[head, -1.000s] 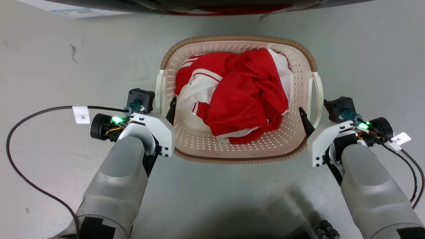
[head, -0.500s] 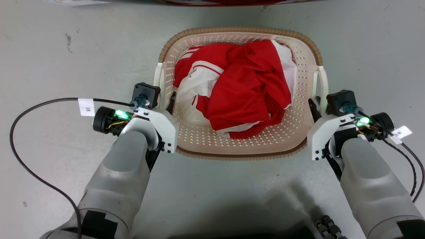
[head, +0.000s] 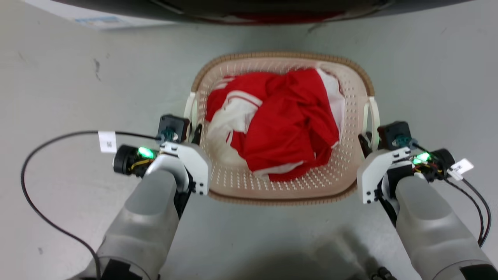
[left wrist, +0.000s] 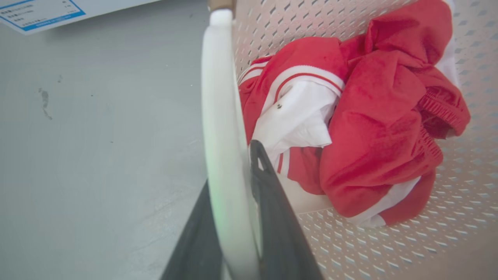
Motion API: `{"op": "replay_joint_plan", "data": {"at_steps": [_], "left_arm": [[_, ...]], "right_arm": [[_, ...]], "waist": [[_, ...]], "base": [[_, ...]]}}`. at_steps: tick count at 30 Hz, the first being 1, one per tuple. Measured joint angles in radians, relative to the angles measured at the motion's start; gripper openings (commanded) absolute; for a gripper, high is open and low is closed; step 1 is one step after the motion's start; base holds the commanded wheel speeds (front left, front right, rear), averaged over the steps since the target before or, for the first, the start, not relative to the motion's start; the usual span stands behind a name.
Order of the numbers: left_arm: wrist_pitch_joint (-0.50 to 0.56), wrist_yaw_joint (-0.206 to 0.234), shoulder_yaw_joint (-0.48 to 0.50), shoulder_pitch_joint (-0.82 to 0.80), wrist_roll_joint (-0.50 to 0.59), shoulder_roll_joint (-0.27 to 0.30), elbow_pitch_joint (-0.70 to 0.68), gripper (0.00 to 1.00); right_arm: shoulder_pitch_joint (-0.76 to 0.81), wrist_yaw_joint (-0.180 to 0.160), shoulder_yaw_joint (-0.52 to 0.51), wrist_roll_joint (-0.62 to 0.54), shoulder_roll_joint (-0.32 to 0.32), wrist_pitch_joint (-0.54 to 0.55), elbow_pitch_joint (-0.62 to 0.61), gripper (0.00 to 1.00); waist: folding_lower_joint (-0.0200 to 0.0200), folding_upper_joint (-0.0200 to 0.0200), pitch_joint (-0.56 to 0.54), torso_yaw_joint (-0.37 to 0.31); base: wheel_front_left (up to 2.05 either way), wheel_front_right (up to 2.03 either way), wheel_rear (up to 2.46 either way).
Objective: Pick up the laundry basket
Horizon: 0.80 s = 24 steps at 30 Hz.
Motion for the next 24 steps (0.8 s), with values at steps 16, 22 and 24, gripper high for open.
{"op": "replay_joint_plan", "data": {"at_steps": [16,22,24], "left_arm": [[0.095,0.002,-0.186,0.179,-0.249,0.009,0.001,0.0],[0.167,0.003,-0.234,0.229,-0.325,0.013,0.004,0.0],[0.18,0.003,-0.241,0.237,-0.338,0.014,0.004,0.0]], "right_arm": [[0.128,-0.002,0.263,0.2,-0.01,0.104,0.029,0.0],[0.18,-0.003,0.392,0.322,-0.013,0.196,0.019,0.0],[0.187,-0.003,0.412,0.342,-0.014,0.21,0.016,0.0]], "waist": [[-0.0001,0.0001,-0.304,0.021],[-0.0002,0.0,-0.422,0.034],[-0.0002,0.0001,-0.441,0.035]], "base": [[0.0,0.0,0.0],[0.0,0.0,0.0],[0.0,0.0,0.0]]}}
